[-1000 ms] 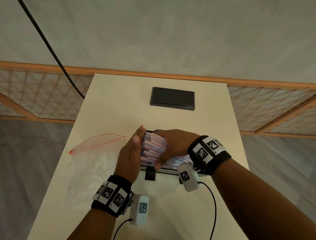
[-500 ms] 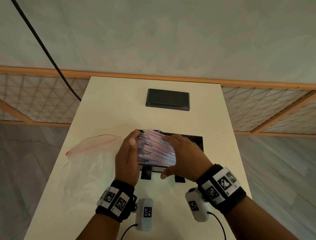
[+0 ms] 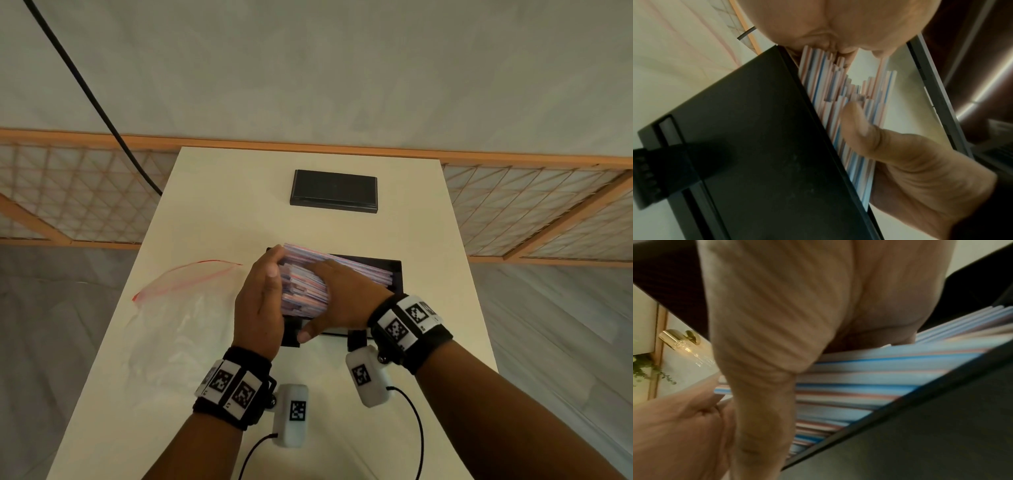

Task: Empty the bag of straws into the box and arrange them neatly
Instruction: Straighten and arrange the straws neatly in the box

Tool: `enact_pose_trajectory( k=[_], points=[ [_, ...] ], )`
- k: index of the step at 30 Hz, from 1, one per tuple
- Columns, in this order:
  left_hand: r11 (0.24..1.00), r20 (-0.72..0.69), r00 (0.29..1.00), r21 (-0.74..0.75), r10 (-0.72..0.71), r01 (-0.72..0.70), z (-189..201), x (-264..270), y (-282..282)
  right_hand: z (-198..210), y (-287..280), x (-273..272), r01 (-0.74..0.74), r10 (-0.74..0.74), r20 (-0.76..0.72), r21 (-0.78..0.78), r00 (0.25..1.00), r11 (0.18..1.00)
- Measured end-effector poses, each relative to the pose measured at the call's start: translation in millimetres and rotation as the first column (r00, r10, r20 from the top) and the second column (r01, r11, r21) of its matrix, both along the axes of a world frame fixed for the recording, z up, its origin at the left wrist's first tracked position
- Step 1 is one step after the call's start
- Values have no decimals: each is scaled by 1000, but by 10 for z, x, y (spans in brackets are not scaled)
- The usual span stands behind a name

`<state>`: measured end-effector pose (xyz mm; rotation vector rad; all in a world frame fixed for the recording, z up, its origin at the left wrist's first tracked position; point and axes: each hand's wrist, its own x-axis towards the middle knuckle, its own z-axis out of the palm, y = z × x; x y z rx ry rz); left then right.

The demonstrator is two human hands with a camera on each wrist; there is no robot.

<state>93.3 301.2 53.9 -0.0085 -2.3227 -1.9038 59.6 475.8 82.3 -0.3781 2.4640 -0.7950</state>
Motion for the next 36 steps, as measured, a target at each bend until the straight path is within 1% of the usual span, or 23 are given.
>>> enact_pose_trajectory(
  k=[3,6,10,16,21,24,30,32,36],
  points=[
    [1000,2,1000,12,1,-1,3,12,-4,20,-12,-25,-4,4,-3,-47,1000,999],
    [999,-6,1000,39,-21,21,11,16,-16,22,-23,-41,-6,5,-6,-130,1000,992],
    [996,1,998,59,-67,67,16,14,-24,35,-2,-51,-1,10,44,-181,999,983],
    [994,70,993,65,-93,89,-4,-10,-50,4,2,-115,4,25,144,-199,989,980],
    [991,74,990,66,-121,116,8,-41,-66,49,39,-197,-25,79,218,-238,973,971],
    [992,65,991,56,-114,111,-19,-57,-58,100,84,-255,-51,125,246,-289,961,956],
    [987,98,987,112,-131,120,-49,-86,-58,91,-20,-355,-85,168,293,-275,941,958],
    [983,115,983,132,-140,125,-48,-97,-57,107,9,-366,-70,159,318,-274,935,959],
    [985,109,983,102,-151,140,-77,-120,-79,119,-7,-393,-89,176,331,-260,927,962]
  ],
)
